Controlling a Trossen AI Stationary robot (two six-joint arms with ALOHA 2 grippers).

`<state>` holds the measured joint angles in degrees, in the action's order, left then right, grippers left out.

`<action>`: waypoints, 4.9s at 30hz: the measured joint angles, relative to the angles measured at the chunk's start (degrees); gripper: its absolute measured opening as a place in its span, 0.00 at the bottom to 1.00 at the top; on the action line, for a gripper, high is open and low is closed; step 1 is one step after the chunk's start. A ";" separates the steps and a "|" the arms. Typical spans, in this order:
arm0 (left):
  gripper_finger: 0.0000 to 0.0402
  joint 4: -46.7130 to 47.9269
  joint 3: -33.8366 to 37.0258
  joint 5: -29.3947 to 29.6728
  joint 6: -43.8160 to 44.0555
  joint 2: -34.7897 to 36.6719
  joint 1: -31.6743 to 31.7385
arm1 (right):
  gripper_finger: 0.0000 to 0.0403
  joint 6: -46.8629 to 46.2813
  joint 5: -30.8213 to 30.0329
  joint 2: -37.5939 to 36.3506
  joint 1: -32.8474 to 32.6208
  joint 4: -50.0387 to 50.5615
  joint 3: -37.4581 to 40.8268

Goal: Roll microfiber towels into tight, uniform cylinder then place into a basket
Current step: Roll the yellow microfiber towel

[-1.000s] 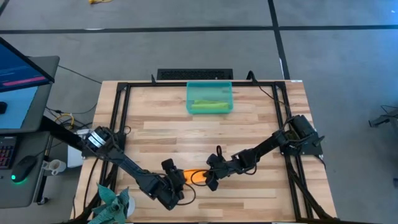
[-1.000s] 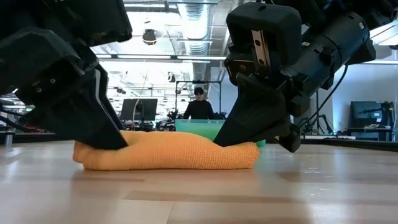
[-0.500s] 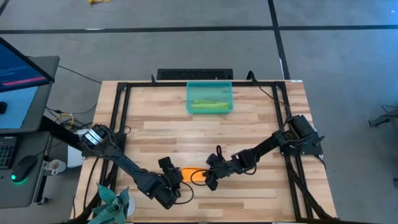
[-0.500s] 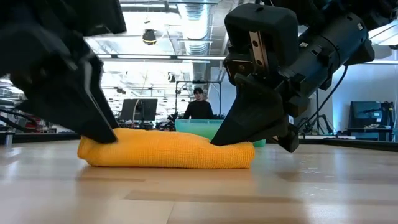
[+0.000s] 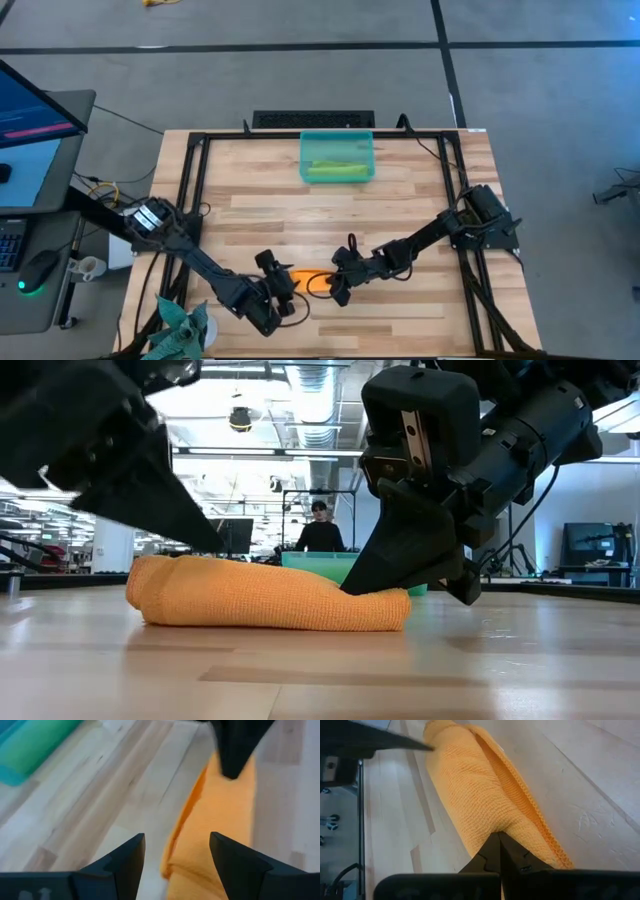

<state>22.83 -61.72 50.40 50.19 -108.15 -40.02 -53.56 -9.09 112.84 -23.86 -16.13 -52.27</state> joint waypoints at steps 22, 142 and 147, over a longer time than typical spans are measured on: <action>0.54 0.34 3.97 -15.21 5.64 1.47 4.30 | 0.03 0.88 -0.05 0.00 -0.04 -0.05 0.00; 0.54 -26.98 11.35 -19.92 -5.35 -1.21 3.38 | 0.58 28.35 -4.09 -5.97 1.62 -5.86 1.05; 0.54 -27.00 11.35 -19.92 -5.35 -1.21 3.38 | 0.63 27.24 2.54 -2.88 4.52 -0.47 -2.86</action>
<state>-4.16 -50.37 30.48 44.84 -109.36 -36.64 -26.32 -6.55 109.95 -19.34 -16.61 -55.13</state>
